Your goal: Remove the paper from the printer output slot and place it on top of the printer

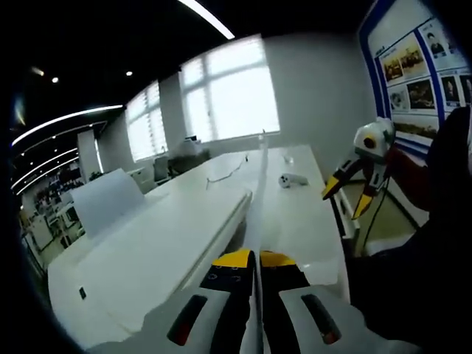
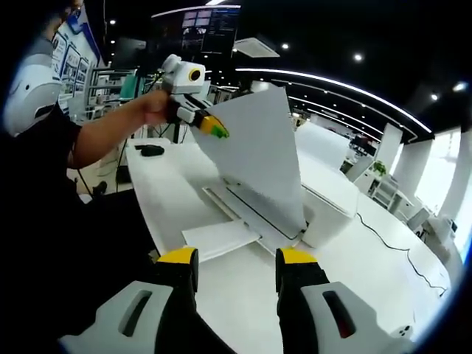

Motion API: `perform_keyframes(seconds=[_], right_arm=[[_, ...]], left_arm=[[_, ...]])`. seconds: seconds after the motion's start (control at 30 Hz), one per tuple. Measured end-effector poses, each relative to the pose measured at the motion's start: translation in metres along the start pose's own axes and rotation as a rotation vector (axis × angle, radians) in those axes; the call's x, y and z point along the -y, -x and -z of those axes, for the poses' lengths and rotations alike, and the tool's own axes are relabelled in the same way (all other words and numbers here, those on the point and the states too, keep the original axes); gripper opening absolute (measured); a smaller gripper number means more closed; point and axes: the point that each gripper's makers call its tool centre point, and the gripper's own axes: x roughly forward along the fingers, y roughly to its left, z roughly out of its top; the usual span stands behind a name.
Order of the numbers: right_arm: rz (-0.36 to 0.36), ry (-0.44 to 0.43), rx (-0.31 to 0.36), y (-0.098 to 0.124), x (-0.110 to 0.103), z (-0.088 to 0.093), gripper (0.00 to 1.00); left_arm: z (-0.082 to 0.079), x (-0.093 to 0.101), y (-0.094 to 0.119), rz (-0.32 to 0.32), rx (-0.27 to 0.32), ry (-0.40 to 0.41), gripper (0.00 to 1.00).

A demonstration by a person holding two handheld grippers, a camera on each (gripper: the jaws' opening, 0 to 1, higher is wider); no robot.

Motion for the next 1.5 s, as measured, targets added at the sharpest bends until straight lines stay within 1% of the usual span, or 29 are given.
perform_keyframes(seconds=[0.3, 0.63, 0.8, 1.03, 1.3, 1.5], right_arm=[[0.011, 0.007, 0.006, 0.006, 0.003, -0.004, 0.37], [0.014, 0.007, 0.004, 0.010, 0.004, -0.001, 0.37], [0.016, 0.009, 0.008, 0.009, 0.007, -0.003, 0.37], [0.009, 0.014, 0.008, 0.006, 0.005, -0.005, 0.37], [0.011, 0.011, 0.007, 0.006, 0.003, -0.004, 0.37], [0.019, 0.011, 0.012, 0.010, 0.002, -0.006, 0.37]], left_arm=[[-0.003, -0.003, -0.002, -0.002, 0.003, 0.006, 0.06], [-0.006, -0.006, -0.001, -0.007, 0.007, 0.015, 0.06], [-0.005, -0.010, 0.000, -0.010, 0.007, 0.025, 0.06], [-0.003, -0.016, 0.001, -0.016, 0.006, 0.042, 0.06], [-0.010, -0.022, 0.002, -0.018, 0.025, 0.049, 0.05], [-0.014, -0.025, 0.003, -0.023, 0.029, 0.044, 0.05]])
